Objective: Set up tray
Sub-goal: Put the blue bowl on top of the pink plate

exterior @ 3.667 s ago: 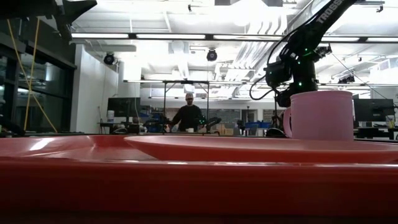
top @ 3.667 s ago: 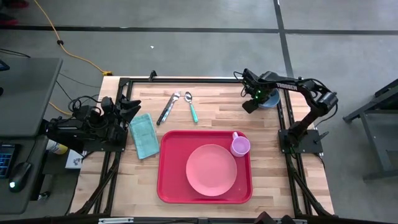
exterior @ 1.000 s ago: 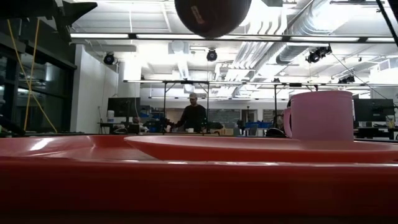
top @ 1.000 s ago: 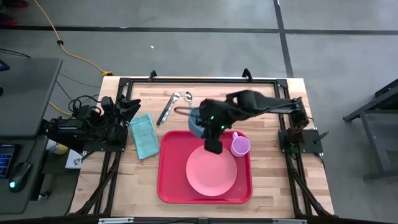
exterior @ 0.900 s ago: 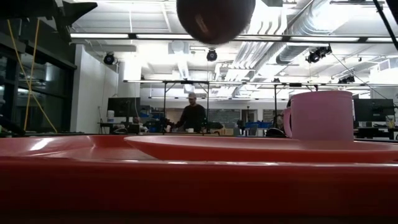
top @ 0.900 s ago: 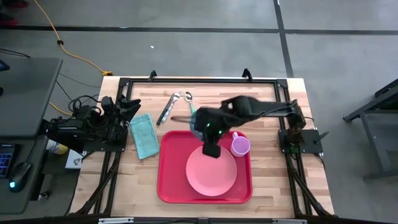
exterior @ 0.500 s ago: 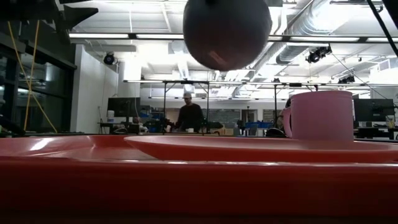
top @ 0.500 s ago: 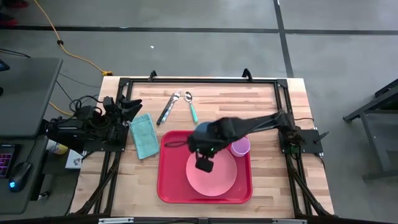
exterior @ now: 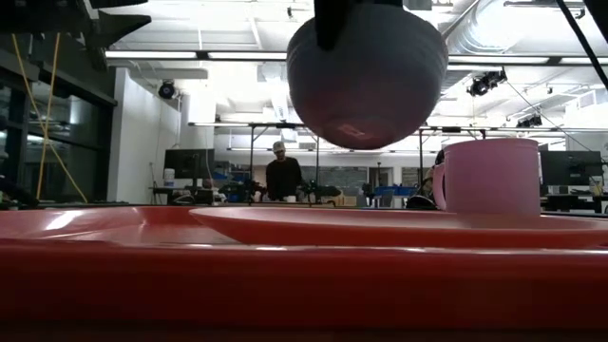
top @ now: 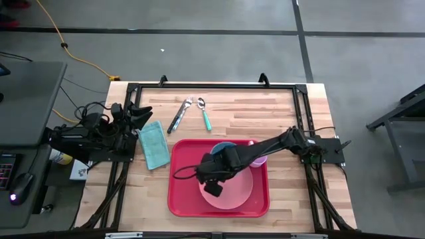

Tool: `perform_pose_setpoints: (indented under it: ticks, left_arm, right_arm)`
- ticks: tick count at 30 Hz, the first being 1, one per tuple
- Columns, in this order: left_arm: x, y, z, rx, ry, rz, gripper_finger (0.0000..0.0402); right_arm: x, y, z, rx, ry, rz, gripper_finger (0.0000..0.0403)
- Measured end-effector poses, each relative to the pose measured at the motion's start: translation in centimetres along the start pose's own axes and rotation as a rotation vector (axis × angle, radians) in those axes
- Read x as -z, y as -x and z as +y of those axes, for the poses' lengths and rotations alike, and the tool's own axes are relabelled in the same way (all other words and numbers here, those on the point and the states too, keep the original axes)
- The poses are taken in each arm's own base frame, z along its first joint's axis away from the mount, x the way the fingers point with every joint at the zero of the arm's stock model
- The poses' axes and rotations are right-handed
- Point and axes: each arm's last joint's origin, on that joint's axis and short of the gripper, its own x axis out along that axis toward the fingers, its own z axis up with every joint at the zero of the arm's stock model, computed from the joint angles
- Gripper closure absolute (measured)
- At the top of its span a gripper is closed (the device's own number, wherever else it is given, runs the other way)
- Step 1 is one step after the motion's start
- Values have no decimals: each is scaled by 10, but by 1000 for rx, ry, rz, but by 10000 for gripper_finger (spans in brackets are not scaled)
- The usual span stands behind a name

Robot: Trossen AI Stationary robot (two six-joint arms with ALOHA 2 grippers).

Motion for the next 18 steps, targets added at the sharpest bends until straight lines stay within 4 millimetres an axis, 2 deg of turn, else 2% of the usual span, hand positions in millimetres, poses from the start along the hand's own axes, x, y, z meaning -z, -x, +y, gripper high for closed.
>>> perform_pose_setpoints:
  ticks: [8, 18]
  left_arm:
    - [0, 0, 0, 0, 22, 0, 222]
    - [0, 0, 0, -14, 53, -7, 222]
  right_arm:
    - [6, -5, 15, 60, -139, -155, 403]
    - [17, -52, 31, 125, -248, -69, 403]
